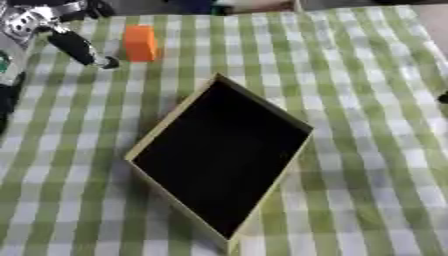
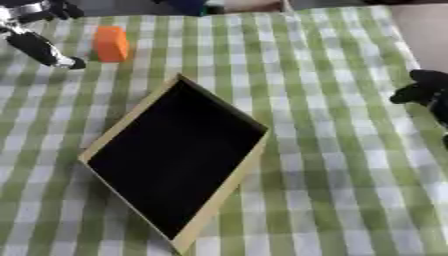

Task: Pick up objects on the table and place them in the box.

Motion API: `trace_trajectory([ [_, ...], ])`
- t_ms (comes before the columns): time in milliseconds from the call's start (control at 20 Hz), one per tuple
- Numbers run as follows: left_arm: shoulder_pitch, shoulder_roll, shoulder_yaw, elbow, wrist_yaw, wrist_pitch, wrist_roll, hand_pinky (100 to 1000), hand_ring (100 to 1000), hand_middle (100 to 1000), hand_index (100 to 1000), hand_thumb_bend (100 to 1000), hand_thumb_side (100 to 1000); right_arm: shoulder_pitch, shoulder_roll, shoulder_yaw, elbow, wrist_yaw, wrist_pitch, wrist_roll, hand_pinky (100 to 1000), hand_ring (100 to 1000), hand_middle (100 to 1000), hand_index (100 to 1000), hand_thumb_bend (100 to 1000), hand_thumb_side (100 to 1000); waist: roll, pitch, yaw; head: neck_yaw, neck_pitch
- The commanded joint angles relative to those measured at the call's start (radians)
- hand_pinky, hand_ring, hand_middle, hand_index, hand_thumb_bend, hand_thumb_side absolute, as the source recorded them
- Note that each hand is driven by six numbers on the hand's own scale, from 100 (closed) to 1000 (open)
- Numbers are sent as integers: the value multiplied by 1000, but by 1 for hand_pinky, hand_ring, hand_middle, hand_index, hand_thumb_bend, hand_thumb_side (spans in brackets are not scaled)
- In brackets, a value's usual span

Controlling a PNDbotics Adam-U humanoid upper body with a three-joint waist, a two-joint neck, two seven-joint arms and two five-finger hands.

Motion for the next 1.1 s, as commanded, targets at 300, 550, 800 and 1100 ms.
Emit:
trace_trajectory([
  [300, -36, 44, 15, -10, 16, -8, 21, 902, 898, 846, 912, 536, 188, -11, -25, -6, -20, 7, 5, 3, 824, 676, 619, 812, 100, 1000, 7, -10, -1, 10, -28],
  [550, -46, 52, 16, -10, 22, -9, 16, 901, 898, 846, 914, 526, 184, -14, -26, -6, -20, 8, 6, 3, 825, 676, 619, 812, 100, 1000, 11, -3, -3, 23, -36],
  [800, -46, 57, 22, 1, 18, 0, 15, 903, 904, 850, 911, 507, 166, -17, -26, -5, -20, 8, 6, 5, 825, 676, 618, 812, 100, 1000, 10, 7, -1, 41, -43],
  [1100, -50, 60, 26, 2, 30, 0, 15, 902, 905, 853, 902, 485, 151, -19, -26, -6, -20, 9, 8, 5, 825, 676, 618, 812, 100, 1000, 7, 23, 2, 55, -51],
])
